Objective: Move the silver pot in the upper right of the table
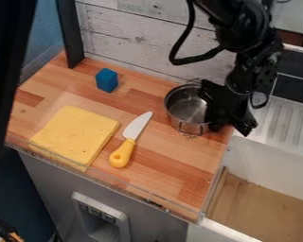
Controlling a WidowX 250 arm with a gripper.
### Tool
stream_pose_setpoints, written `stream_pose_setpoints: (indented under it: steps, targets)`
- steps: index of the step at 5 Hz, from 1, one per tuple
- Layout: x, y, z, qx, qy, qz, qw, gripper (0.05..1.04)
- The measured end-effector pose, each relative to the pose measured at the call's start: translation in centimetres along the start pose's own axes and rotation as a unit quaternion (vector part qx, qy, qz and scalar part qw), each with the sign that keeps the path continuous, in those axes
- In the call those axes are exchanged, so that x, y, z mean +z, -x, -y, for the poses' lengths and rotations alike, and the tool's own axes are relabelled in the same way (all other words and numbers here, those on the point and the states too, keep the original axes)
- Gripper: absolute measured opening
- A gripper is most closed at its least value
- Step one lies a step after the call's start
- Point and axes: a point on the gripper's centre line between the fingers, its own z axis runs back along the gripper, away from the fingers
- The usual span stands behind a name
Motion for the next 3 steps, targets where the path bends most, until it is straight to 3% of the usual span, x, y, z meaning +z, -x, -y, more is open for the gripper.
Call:
stream_pose_setpoints:
  steps: [2, 3]
  targets:
    - [0.0, 0.3, 0.1, -0.004, 0.003, -0.006, 1.0000, 0.849]
    - [1.8, 0.0, -0.1, -0.004, 0.008, 0.010, 0.9999, 1.015]
